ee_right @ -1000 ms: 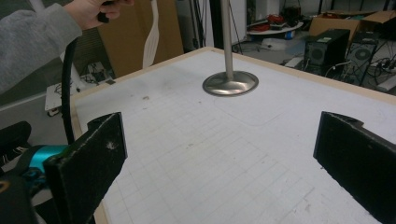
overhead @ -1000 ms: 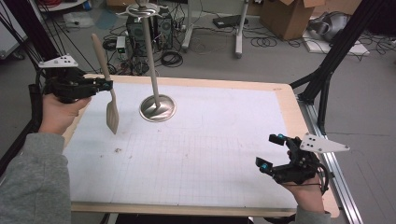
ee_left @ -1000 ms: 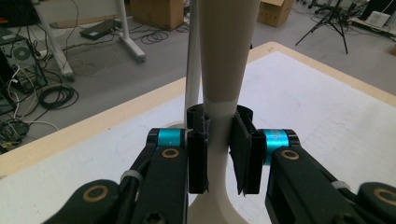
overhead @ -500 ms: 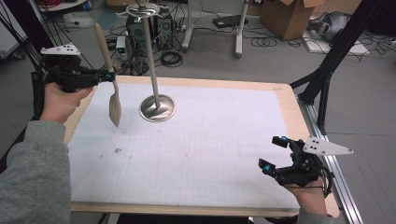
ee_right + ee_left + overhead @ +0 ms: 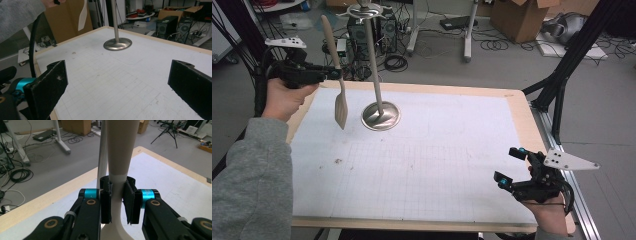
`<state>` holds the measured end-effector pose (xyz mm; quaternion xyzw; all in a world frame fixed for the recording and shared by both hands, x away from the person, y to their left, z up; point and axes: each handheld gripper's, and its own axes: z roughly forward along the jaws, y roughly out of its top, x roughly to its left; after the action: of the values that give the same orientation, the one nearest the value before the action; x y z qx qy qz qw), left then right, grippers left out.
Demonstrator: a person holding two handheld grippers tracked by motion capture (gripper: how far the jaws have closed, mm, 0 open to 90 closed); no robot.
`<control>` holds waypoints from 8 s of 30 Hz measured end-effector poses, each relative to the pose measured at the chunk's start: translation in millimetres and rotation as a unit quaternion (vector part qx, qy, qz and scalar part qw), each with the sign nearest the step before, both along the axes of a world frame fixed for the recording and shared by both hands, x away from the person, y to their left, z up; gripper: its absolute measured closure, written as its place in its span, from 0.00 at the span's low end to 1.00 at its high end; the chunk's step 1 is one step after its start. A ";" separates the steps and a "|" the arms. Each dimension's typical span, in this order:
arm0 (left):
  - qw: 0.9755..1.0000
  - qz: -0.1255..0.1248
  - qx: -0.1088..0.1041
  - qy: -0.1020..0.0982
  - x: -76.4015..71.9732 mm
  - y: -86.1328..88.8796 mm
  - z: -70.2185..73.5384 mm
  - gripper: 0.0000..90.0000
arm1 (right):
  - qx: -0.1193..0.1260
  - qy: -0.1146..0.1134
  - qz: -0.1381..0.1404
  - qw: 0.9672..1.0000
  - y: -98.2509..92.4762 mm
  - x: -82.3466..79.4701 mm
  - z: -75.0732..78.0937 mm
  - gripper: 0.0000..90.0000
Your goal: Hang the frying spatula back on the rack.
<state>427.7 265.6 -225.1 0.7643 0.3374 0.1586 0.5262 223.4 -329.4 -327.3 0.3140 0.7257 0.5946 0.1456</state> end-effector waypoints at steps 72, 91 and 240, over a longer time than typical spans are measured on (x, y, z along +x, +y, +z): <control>0.999 0.008 0.027 0.027 25.6 -13.1 10.6 0.86 | 0.010 -0.001 -0.016 1.000 -13.3 -1.7 0.1 0.01; 0.999 0.012 0.030 0.035 30.9 -15.3 12.3 0.86 | 0.013 0.000 -0.021 1.000 -16.0 -2.1 -1.0 0.02; 0.988 0.073 -0.068 -0.115 -125.2 55.7 -63.2 0.10 | 0.002 -0.004 0.011 1.000 11.4 16.0 -0.7 0.01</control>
<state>302.5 321.3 -288.3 0.6765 0.3394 0.2603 0.5996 239.5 -318.0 -328.0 0.3041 0.7272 0.5989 0.1415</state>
